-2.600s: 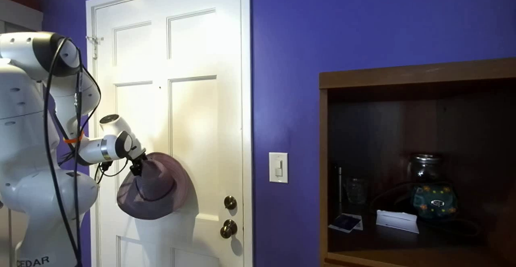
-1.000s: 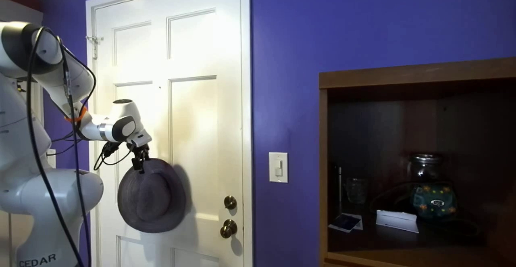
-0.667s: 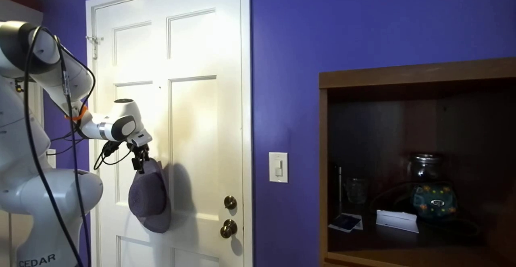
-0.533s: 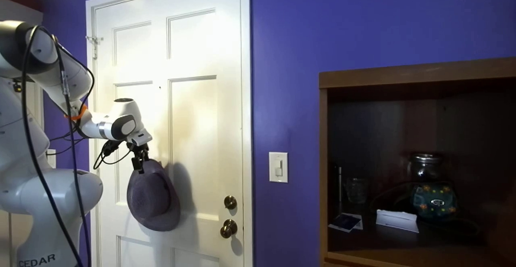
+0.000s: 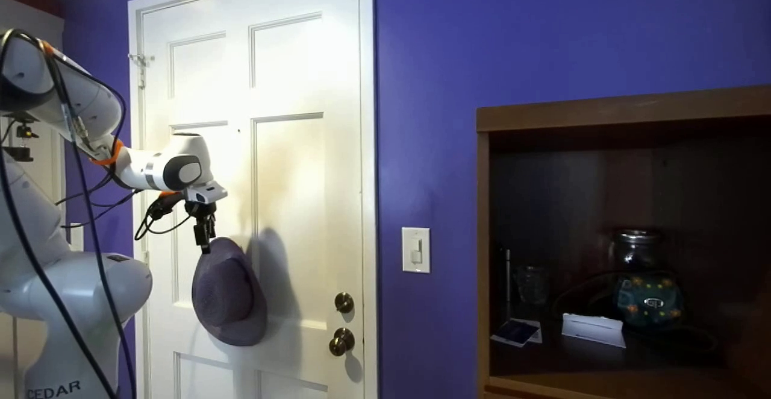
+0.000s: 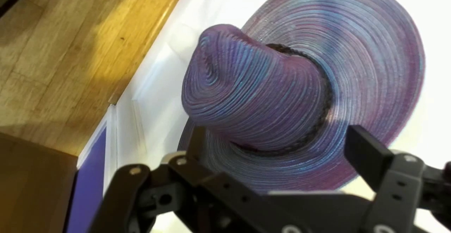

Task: Hang the hat on the door

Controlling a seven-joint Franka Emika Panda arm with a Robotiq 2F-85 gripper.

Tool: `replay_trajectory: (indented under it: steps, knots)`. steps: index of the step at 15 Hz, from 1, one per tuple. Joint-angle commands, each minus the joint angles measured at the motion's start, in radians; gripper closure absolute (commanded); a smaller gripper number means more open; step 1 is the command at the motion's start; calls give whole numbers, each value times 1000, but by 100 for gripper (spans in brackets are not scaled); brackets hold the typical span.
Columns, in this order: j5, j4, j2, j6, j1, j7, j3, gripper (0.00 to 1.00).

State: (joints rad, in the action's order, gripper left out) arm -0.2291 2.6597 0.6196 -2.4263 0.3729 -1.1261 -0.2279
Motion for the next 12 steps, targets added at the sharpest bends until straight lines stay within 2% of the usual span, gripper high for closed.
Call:
replay_trajectory:
  steps: [1, 4, 6, 12]
  knots:
    - [29, -63, 63, 203, -51, 153, -1, 0]
    - [55, -117, 90, 306, -97, 274, -7, 0]
    - [7, -99, 82, 261, -118, 263, -32, 0]
    - [7, -100, 83, 262, -132, 271, -46, 0]
